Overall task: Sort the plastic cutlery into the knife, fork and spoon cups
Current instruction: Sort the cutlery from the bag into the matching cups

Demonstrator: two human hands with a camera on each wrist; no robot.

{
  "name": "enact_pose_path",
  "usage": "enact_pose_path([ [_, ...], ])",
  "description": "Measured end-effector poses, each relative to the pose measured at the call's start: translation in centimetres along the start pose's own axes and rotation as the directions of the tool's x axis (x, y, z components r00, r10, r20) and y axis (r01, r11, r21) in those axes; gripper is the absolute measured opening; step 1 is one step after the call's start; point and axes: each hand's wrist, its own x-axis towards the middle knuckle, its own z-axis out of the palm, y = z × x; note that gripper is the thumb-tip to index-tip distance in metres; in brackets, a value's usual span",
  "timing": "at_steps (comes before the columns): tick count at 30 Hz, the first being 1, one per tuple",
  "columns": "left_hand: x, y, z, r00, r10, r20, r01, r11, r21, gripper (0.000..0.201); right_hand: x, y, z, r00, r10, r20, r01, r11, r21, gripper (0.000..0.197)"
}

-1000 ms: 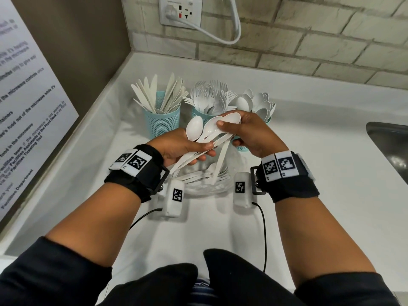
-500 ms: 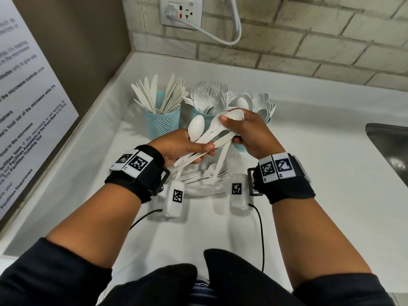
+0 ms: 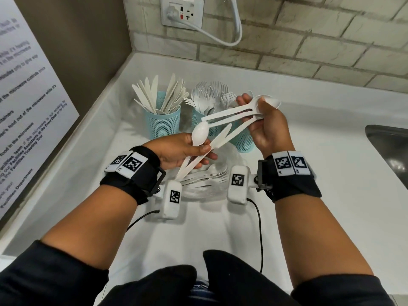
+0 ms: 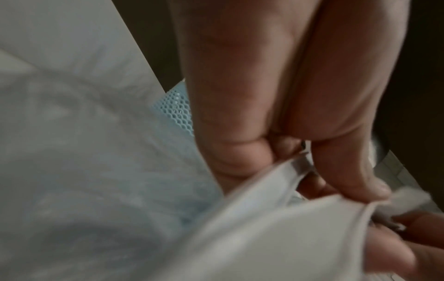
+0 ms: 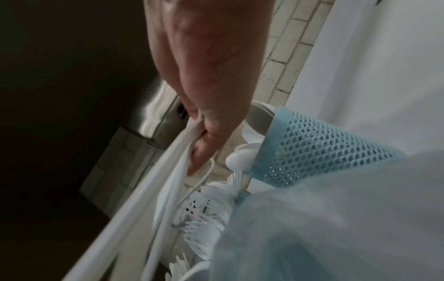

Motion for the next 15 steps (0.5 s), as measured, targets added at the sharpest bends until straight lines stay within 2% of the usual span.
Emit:
enact_pose_path([
  [3,-0.3,0.1,0.0,0.999,0.004,0.052,-0.001,0.998,-0.061,0.007,0.1,-1.0,-0.1,0.992,-0.073,-0.102,0.089,0.983,0.159,0.018],
  [5,-0.4,0.3,0.0,0.999,0.023,0.050,-0.018,0.995,-0.102,0.009,0.3,-1.4,-0.3,0.976,-0.133,-0.170,0.163,0.971,0.175,0.014],
  [7,-0.3,0.5,0.2,0.998,0.044,0.037,-0.039,0.990,-0.133,0.012,0.4,-1.9,-0.3,0.953,-0.217,-0.214,0.242,0.965,0.100,0.008],
  [10,0.0,0.8,0.3,0.998,0.065,0.007,-0.064,0.992,-0.110,0.013,0.3,-2.8,-0.1,0.902,-0.360,-0.237,0.362,0.931,-0.037,0.020],
  [15,0.4,1.2,0.6,0.996,0.076,-0.048,-0.080,0.992,-0.093,0.014,0.4,-5.1,1.8,0.760,-0.600,-0.249,0.563,0.799,-0.211,0.034],
])
